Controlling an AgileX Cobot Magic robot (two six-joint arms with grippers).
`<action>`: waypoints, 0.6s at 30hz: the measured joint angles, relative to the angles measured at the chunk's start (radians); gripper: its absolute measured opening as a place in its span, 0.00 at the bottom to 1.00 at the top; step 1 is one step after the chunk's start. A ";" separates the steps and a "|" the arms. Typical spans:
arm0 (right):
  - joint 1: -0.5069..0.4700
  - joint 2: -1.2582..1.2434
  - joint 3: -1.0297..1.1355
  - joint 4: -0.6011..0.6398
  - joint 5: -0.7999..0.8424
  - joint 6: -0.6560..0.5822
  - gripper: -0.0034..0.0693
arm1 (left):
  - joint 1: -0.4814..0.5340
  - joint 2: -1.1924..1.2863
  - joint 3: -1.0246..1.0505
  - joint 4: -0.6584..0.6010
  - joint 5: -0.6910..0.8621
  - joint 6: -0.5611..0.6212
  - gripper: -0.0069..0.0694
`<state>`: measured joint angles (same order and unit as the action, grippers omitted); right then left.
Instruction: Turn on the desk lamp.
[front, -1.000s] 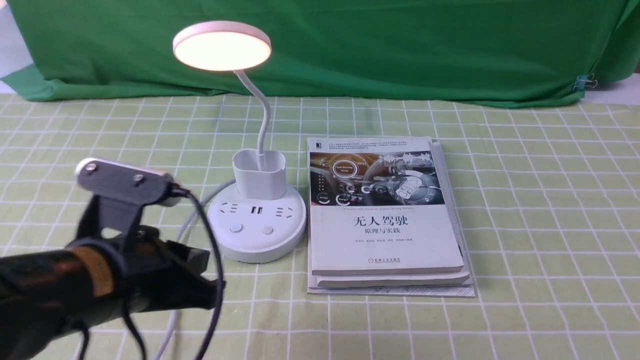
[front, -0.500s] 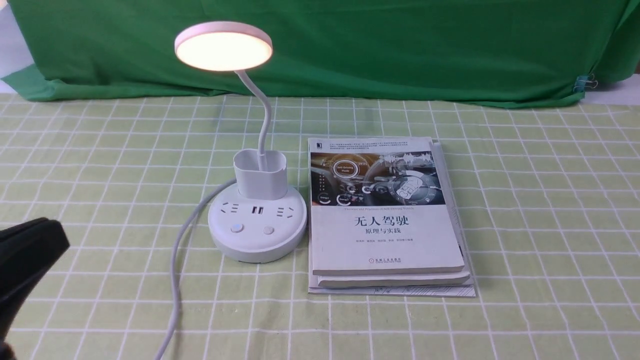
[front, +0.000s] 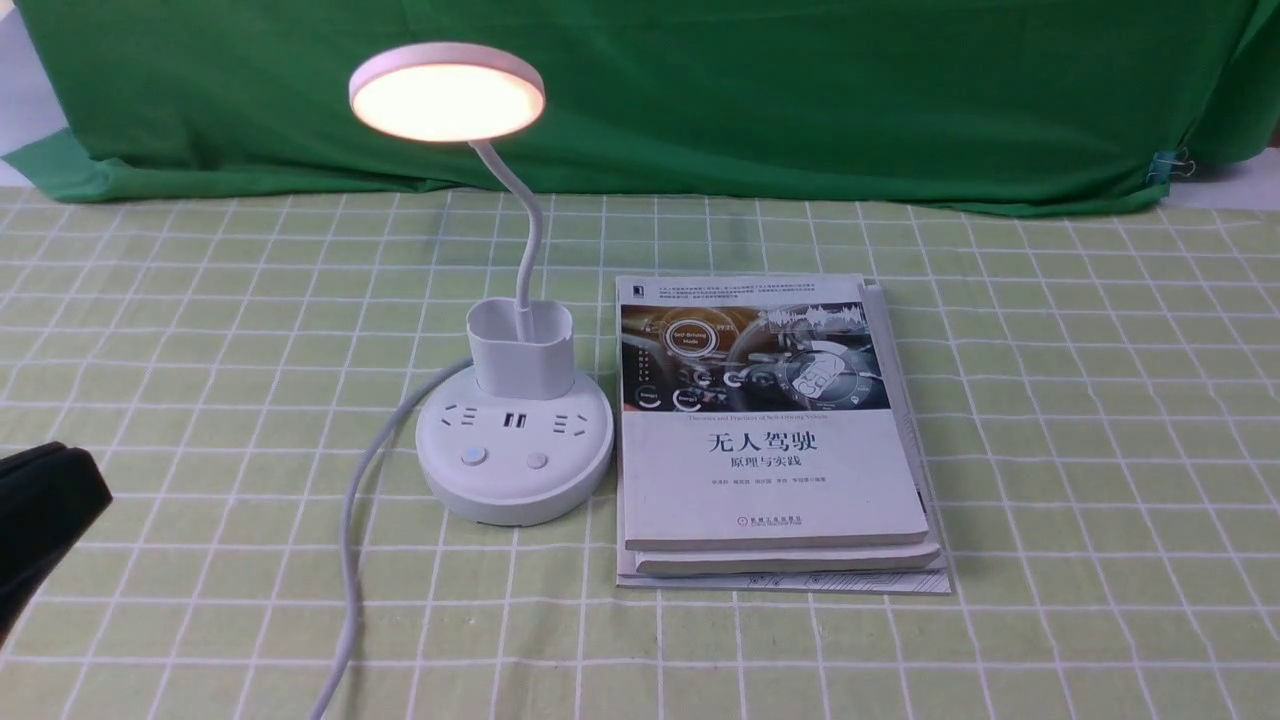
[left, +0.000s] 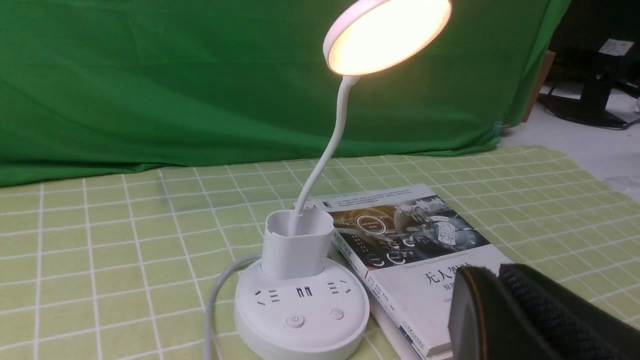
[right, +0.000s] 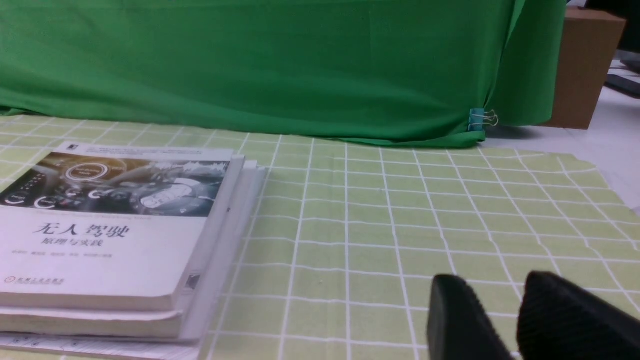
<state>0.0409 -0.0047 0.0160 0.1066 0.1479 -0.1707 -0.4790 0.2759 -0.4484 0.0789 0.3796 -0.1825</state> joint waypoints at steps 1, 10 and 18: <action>0.000 0.000 0.000 0.000 0.000 0.000 0.38 | 0.000 0.000 0.000 0.000 0.000 0.001 0.12; 0.000 0.000 0.000 0.000 0.000 0.000 0.38 | 0.029 0.000 0.055 0.053 -0.035 0.013 0.12; 0.000 0.000 0.000 0.000 0.000 0.000 0.38 | 0.326 -0.031 0.192 0.086 -0.194 0.093 0.12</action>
<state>0.0409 -0.0047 0.0160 0.1066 0.1479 -0.1707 -0.1535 0.2446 -0.2569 0.1650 0.1855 -0.0897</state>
